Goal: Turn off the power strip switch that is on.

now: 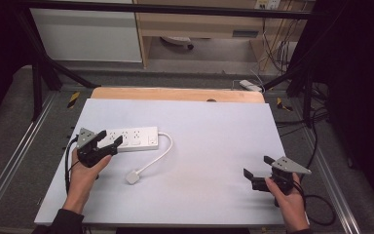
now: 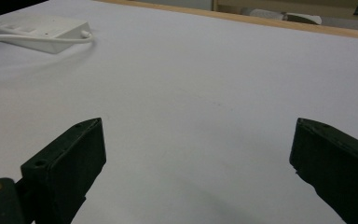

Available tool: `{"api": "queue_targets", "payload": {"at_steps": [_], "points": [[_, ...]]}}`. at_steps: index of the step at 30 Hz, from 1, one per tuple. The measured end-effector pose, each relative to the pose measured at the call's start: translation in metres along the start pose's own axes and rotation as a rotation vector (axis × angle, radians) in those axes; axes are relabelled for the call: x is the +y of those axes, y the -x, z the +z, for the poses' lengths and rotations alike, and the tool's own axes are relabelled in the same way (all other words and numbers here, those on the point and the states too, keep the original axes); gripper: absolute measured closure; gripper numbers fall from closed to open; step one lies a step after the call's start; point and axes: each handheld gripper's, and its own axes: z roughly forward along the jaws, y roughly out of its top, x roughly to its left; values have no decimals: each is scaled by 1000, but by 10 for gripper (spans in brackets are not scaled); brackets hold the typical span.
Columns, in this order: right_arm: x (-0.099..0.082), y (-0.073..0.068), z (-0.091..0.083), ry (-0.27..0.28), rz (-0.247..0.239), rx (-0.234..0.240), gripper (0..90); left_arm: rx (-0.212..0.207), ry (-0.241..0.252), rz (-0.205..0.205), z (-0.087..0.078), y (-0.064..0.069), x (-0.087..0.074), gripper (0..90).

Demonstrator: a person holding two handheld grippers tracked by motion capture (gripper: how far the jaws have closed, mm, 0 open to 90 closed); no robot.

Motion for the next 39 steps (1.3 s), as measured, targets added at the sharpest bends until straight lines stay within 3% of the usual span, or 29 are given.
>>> {"api": "queue_targets", "payload": {"at_steps": [8,23,39], "points": [[0,0,0,0,1,-1,40,-4,32,6,-6,3,6,85],[0,1,-1,5,3,4,40,27,93,-28,-35,6,25,72],[0,0,1,0,1,8,40,23,106,-10,-67,5,31,63]]}}
